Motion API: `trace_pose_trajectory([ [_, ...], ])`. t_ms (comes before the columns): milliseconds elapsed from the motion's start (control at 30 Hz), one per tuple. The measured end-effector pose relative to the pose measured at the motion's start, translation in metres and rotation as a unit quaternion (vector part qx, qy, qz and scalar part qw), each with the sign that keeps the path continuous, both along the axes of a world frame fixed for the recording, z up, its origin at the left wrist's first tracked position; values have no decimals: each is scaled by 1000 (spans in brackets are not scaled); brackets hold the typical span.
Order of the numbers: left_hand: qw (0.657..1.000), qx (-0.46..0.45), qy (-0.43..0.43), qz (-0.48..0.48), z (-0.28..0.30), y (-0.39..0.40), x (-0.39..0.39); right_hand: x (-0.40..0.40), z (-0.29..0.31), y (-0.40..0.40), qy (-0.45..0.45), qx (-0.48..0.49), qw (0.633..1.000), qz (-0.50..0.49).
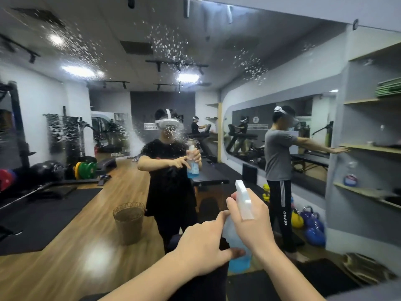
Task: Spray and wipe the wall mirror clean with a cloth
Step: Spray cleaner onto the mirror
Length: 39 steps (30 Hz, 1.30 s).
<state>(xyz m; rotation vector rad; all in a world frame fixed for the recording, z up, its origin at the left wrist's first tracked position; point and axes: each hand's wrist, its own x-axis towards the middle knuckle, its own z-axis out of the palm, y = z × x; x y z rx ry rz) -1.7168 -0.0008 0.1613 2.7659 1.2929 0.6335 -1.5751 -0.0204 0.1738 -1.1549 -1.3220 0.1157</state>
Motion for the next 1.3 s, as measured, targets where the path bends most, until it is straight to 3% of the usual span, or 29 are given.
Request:
trace_pose_trajectory([
  [433,999,1,5,-38,-6,0,72,72,-4,-13,1,-14,999,-36],
  [1067,999,6,19,-37,-1,18,228,228,4,2,-22,-20,999,-46],
  [1300,998,-14,25,-51,0,19,292,291,3,5,-19,-52,994,-93],
])
